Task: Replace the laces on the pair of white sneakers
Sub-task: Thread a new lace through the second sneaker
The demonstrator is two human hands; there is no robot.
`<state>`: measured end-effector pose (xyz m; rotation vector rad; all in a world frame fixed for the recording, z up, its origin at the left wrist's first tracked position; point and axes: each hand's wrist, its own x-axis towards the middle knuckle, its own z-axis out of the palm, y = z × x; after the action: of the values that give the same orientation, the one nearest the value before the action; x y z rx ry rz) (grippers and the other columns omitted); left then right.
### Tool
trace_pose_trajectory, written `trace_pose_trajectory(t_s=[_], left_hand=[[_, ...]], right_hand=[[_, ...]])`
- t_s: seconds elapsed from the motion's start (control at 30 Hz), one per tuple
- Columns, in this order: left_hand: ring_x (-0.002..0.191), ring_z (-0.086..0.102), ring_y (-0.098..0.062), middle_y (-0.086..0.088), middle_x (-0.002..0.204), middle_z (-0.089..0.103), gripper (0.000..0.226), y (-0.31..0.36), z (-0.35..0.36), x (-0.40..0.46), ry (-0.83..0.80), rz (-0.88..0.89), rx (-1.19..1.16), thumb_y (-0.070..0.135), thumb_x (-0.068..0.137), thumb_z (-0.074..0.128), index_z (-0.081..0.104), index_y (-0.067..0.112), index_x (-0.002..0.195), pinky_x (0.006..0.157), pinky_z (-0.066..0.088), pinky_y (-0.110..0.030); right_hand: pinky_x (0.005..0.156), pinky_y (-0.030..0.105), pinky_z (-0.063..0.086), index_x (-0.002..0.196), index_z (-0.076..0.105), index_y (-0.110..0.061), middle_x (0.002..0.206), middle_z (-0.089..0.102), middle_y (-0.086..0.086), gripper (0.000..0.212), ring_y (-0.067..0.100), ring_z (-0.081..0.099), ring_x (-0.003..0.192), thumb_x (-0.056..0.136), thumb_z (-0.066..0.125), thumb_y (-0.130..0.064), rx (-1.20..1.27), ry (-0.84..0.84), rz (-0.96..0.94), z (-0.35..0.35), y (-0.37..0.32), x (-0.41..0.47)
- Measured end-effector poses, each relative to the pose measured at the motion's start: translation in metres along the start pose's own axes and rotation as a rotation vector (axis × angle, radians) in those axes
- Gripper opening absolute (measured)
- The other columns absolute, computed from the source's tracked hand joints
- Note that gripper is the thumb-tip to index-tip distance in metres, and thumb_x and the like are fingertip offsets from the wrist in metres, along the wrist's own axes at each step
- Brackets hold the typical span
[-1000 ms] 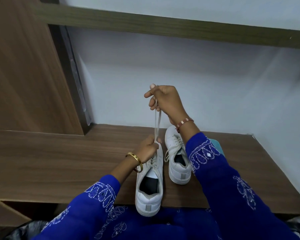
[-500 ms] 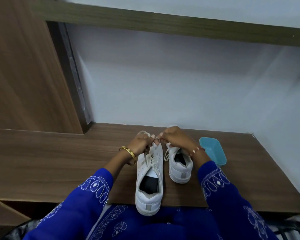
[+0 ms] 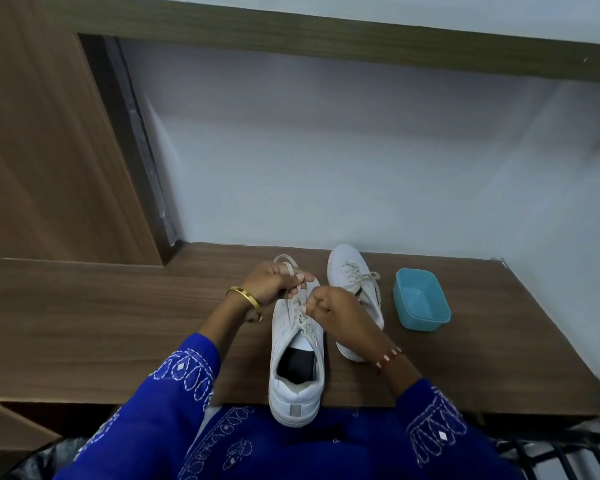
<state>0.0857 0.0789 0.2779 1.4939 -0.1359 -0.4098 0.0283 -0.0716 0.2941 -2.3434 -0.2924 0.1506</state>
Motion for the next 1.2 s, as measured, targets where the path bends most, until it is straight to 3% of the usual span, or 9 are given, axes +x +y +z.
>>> trace_pose_trajectory(t_s=[0.17,0.3,0.47,0.6,0.7,0.8,1.07,1.13,1.2], left_hand=[[0.050,0.052,-0.002,0.005,0.065,0.068,0.020,-0.002,-0.007,-0.006,-0.027,0.018,0.009,-0.009,0.085,0.054,0.069,0.005,0.089,0.055,0.047,-0.013],[0.058,0.058,0.004,0.015,0.065,0.069,0.026,0.002,-0.007,-0.005,-0.006,0.138,0.301,-0.009,0.082,0.059,0.067,0.002,0.104,0.061,0.048,-0.010],[0.068,0.060,0.001,0.008,0.072,0.065,0.022,-0.004,-0.004,-0.004,0.144,0.410,0.626,-0.007,0.075,0.068,0.074,0.010,0.090,0.065,0.049,-0.014],[0.068,0.059,0.015,0.003,0.078,0.066,0.017,-0.015,0.001,-0.004,0.245,0.490,0.563,-0.010,0.073,0.068,0.074,0.002,0.084,0.065,0.043,-0.002],[0.070,0.060,0.014,-0.001,0.083,0.067,0.027,-0.019,0.005,-0.003,0.317,0.448,0.466,-0.010,0.074,0.067,0.071,0.012,0.088,0.070,0.047,-0.006],[0.069,0.060,0.008,0.000,0.082,0.068,0.031,-0.022,0.008,-0.003,0.364,0.448,0.417,-0.009,0.074,0.068,0.070,0.019,0.086,0.072,0.051,-0.018],[0.058,0.064,-0.001,0.010,0.060,0.069,0.029,-0.026,0.012,-0.005,0.371,0.270,-0.019,-0.021,0.076,0.058,0.063,0.007,0.071,0.059,0.054,-0.015],[0.058,0.065,-0.004,0.006,0.062,0.069,0.028,-0.025,0.012,-0.007,0.352,0.258,-0.091,-0.021,0.076,0.057,0.062,0.006,0.070,0.058,0.054,-0.016],[0.058,0.066,-0.006,0.003,0.064,0.069,0.028,-0.025,0.016,-0.008,0.317,0.237,-0.169,-0.022,0.077,0.056,0.061,0.004,0.071,0.058,0.055,-0.017]], right_hand=[[0.054,0.011,0.043,0.072,0.059,-0.016,0.070,0.062,-0.003,0.025,-0.001,0.056,0.056,0.091,0.048,-0.004,0.418,0.152,0.143,0.004,0.019,0.012],[0.062,0.021,0.049,0.088,0.059,-0.011,0.073,0.061,0.000,0.016,0.012,0.060,0.066,0.095,0.045,-0.009,0.491,0.056,0.219,0.009,0.019,0.026],[0.053,0.020,0.047,0.079,0.059,-0.015,0.066,0.060,0.002,0.025,0.010,0.061,0.055,0.094,0.043,-0.003,0.489,0.030,0.221,0.014,0.016,0.027],[0.059,0.022,0.048,0.095,0.066,-0.006,0.069,0.060,0.002,0.018,0.009,0.053,0.059,0.093,0.048,-0.006,0.603,-0.035,0.249,0.015,0.022,0.027],[0.068,0.030,0.050,0.083,0.067,-0.011,0.080,0.067,0.006,0.020,0.015,0.060,0.069,0.093,0.049,-0.008,0.733,-0.032,0.294,0.016,0.024,0.029],[0.059,0.026,0.049,0.073,0.060,-0.011,0.073,0.062,0.007,0.021,0.016,0.058,0.061,0.091,0.049,-0.007,0.891,0.078,0.380,0.015,0.018,0.031],[0.051,0.026,0.028,0.052,0.037,-0.012,0.052,0.033,0.005,0.041,0.018,0.036,0.054,0.085,0.062,-0.017,0.393,0.552,0.197,-0.021,0.014,0.027],[0.054,0.028,0.031,0.053,0.038,-0.016,0.054,0.040,0.003,0.039,0.016,0.039,0.055,0.084,0.063,-0.018,0.178,0.610,0.163,-0.030,0.020,0.021],[0.064,0.029,0.041,0.070,0.057,-0.016,0.072,0.058,0.004,0.013,0.018,0.053,0.070,0.082,0.063,-0.017,0.036,0.566,0.119,-0.029,0.026,0.017]])
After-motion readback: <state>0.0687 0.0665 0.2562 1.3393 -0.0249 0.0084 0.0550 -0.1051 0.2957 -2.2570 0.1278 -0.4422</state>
